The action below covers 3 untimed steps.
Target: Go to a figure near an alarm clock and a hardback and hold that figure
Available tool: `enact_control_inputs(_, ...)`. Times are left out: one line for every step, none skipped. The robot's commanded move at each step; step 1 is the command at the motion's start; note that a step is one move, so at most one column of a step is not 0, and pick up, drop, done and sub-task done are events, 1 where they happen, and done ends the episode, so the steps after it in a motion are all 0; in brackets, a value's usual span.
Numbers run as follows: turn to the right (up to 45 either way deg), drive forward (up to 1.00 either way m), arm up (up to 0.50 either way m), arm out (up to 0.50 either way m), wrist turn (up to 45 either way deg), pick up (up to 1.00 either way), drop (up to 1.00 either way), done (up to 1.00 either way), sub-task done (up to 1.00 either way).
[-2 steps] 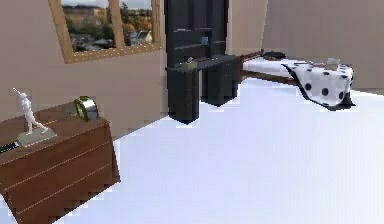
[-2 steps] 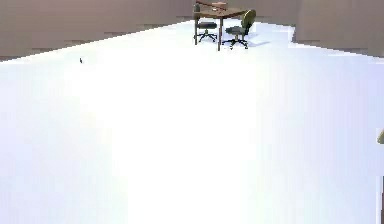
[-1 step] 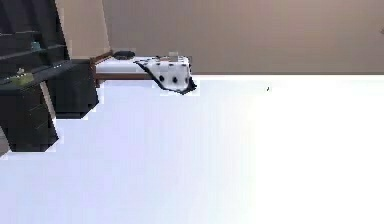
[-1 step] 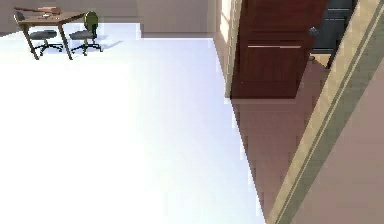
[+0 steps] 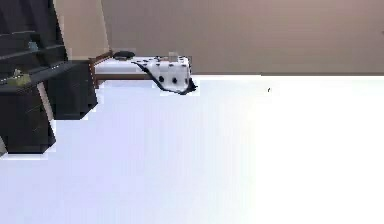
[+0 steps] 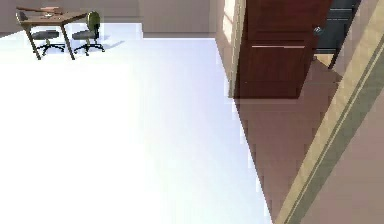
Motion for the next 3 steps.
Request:
enact_control_inputs(-45.0,0.00,0.00,0.00,0.0,0.00,0.00,0.00,0.00)
enact_control_inputs(-39.0,0.00,0.00,0.00,0.0,0.00,0.00,0.00,0.00)
enact_control_inputs(0.0,0.85,0.00,0.00,0.0,0.00,0.00,0.00,0.00)
